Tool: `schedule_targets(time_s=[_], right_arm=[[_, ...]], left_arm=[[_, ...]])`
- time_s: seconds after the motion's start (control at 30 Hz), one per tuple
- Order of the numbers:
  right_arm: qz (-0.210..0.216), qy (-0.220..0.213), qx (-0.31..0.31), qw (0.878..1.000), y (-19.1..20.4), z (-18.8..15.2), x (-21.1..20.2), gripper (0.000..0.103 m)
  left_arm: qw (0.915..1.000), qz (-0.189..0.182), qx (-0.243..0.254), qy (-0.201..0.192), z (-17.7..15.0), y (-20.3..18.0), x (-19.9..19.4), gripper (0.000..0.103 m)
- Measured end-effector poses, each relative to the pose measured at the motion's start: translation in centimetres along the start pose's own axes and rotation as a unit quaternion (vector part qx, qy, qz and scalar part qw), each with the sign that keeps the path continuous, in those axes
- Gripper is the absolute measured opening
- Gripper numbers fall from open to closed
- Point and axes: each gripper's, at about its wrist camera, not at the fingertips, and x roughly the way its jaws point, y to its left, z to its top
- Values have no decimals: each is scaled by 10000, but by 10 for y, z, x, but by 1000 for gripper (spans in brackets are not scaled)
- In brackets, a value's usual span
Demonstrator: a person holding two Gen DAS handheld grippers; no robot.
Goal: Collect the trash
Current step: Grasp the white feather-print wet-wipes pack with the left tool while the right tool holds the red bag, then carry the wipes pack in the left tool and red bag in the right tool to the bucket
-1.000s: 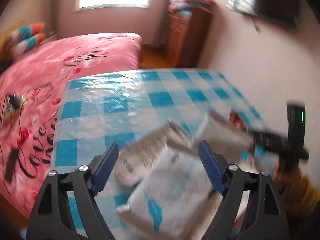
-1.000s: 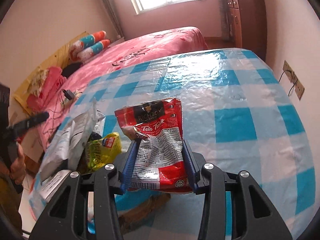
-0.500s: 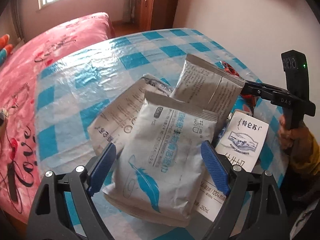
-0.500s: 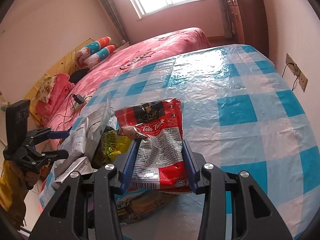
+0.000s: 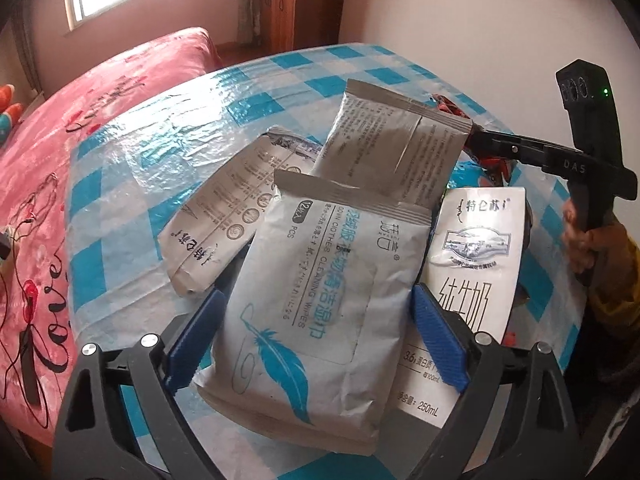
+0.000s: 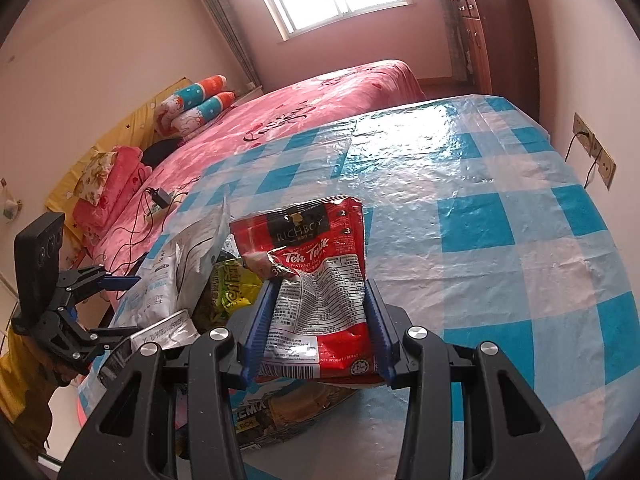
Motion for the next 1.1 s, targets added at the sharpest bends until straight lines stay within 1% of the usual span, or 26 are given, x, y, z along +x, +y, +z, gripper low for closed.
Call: schedule_targets(time_s=[0.17, 0.27, 0.5, 0.67, 0.77, 0.97, 1.1], right_arm=[[25, -11, -21, 10000, 4, -1, -2, 45], [17, -40, -37, 10000, 8, -2, -5, 45], [-28, -150, -46, 9999, 15, -4, -15, 45], [-60, -191, -74, 9998, 20, -6, -22, 45], [-48, -160, -79, 9998, 23, -8, -24, 45], [-19, -65, -172, 9998, 36, -15, -26, 45], [-1, -42, -255, 9997, 46, -20, -29, 45]], left_arm=[[9995, 243, -75, -177, -5, -7, -3, 93], [9989, 258, -260, -287, -9, -6, -4, 90], [9947, 607, -569, -606, -20, -13, -9, 86], [9894, 810, -917, -777, -29, -11, -15, 83], [9870, 882, -1033, -862, -35, -12, -20, 83], [9806, 890, -1430, -999, -52, -6, -31, 82], [9730, 902, -1773, -1167, -67, 1, -43, 82]])
